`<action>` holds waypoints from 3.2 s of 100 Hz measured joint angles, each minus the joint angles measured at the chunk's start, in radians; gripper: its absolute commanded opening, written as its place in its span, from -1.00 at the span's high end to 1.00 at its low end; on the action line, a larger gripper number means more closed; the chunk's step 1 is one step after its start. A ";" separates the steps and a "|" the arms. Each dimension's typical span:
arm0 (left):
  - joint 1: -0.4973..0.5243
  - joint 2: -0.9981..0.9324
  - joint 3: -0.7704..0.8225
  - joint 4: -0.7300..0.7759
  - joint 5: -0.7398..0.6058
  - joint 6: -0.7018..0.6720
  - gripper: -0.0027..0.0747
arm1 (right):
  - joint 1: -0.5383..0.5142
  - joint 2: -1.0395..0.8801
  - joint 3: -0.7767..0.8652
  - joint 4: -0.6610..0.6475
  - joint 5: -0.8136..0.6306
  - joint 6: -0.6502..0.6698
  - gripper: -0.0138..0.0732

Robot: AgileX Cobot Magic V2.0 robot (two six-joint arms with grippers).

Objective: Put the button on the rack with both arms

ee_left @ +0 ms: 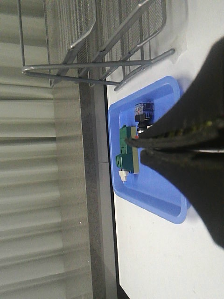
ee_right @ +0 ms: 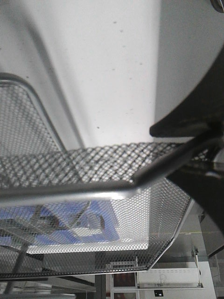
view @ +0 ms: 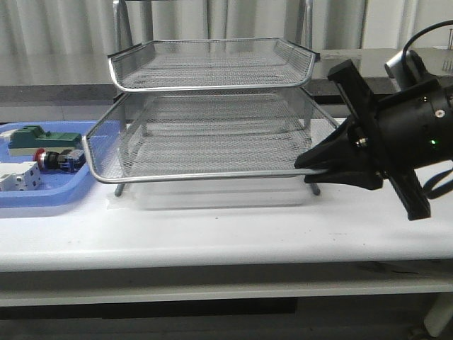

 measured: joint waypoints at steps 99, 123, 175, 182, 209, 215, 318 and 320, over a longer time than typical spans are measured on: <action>0.000 0.000 0.000 0.000 0.000 0.000 0.98 | 0.003 -0.199 0.105 -0.078 -0.076 -0.148 -0.45; 0.000 0.000 0.000 0.000 0.000 0.000 0.98 | 0.003 -0.369 0.105 -0.228 -0.131 -0.076 -0.45; 0.000 0.000 0.000 0.000 0.000 0.000 0.98 | -0.072 -0.742 0.013 -1.280 0.020 0.725 -0.45; 0.000 0.000 0.000 0.000 0.000 0.000 0.98 | -0.078 -0.778 -0.036 -1.425 0.088 0.833 -0.45; 0.000 0.000 0.000 0.000 0.000 0.000 0.98 | -0.080 -0.912 -0.145 -1.755 0.303 1.076 -0.45; 0.000 0.000 0.000 0.000 0.000 0.000 0.98 | -0.080 -0.950 -0.148 -1.784 0.342 1.089 -0.45; 0.000 0.000 0.000 0.000 0.000 0.000 0.98 | -0.080 -1.122 -0.150 -1.828 0.400 1.104 0.84; 0.000 0.000 0.000 0.000 0.000 0.000 0.98 | -0.080 -1.122 -0.150 -1.828 0.400 1.104 0.84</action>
